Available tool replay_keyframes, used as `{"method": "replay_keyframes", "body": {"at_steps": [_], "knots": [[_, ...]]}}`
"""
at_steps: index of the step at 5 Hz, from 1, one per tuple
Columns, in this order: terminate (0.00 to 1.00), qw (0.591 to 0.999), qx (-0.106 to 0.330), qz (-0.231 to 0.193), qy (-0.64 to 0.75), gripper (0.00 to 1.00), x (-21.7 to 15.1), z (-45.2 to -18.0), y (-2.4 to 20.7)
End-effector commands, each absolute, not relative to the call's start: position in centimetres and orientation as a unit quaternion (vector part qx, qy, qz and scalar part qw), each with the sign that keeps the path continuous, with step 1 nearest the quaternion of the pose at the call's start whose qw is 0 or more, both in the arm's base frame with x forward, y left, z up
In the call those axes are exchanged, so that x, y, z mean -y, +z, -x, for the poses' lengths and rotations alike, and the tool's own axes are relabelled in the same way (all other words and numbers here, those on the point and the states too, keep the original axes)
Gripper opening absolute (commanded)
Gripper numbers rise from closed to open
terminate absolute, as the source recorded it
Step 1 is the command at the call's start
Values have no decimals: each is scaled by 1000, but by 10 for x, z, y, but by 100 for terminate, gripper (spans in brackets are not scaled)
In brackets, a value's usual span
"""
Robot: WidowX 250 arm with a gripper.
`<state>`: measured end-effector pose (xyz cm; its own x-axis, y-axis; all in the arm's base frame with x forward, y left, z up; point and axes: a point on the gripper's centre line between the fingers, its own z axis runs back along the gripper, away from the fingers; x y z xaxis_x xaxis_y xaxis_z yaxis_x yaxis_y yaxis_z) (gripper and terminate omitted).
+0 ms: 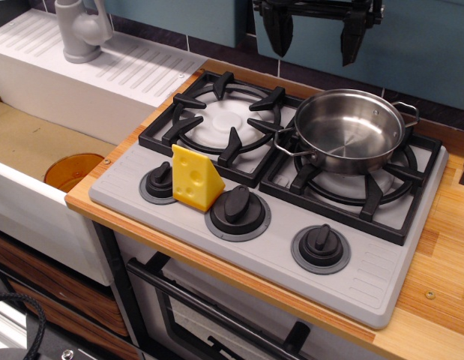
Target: Put pot or pan on stove and put cheese in pot or pan
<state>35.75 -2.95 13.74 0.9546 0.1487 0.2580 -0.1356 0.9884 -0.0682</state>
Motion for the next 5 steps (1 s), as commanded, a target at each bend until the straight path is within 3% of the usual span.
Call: {"method": "replay_keyframes", "body": {"at_steps": [1, 3, 5], "knots": [[0, 988, 132, 25, 72, 100, 29, -357, 137], [0, 981, 176, 26, 71, 100, 35, -365, 99], [0, 977, 202, 23, 62, 100, 36, -359, 78]]}}
